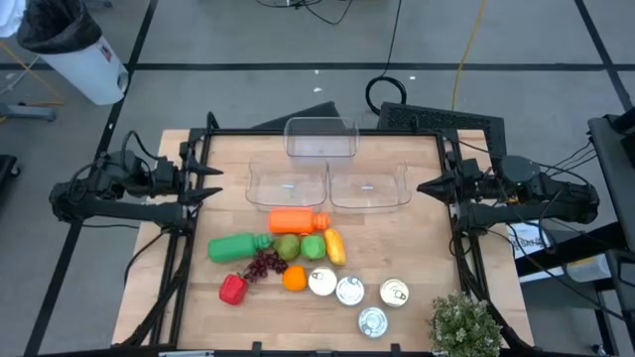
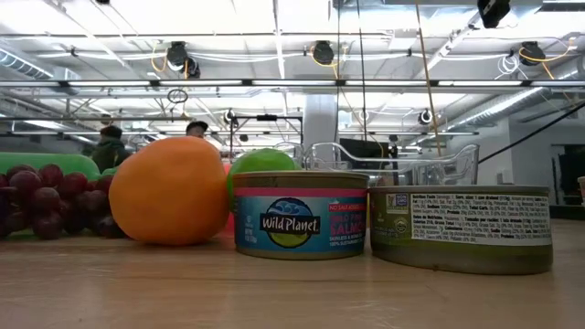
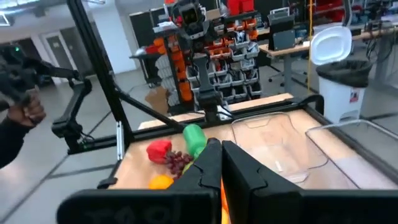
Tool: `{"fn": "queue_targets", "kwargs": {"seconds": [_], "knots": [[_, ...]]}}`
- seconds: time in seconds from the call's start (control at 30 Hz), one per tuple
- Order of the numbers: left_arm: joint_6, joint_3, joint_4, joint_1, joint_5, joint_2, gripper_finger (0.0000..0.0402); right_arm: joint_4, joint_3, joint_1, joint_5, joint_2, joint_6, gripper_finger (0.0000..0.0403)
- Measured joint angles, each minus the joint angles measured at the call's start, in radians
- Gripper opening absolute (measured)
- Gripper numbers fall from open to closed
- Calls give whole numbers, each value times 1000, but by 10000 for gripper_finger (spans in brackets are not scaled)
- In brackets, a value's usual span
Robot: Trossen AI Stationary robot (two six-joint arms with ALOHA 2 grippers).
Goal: Pick & Place Food Item
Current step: Put the green water bottle into the top transparent bin
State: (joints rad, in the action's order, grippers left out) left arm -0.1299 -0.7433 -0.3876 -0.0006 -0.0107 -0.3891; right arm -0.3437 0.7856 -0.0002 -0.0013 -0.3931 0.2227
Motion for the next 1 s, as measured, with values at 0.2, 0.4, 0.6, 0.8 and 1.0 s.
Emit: {"fn": "queue_targets", "kwargs": {"seconds": [0.2,0.4,0.6,0.8,1.0], "knots": [[96,335,273,-1,110,-2,178,26,0,0,0,-9,-38,0],[162,646,696,-7,166,4,167,195,-136,3,-185,-14,41,0],[192,729,719,-61,194,38,160,853,-418,18,-411,-48,182,0],[188,728,714,-91,195,36,164,1306,-639,61,-420,-79,157,0],[218,727,762,-92,194,36,179,1449,-744,77,-417,-77,156,0]]}}
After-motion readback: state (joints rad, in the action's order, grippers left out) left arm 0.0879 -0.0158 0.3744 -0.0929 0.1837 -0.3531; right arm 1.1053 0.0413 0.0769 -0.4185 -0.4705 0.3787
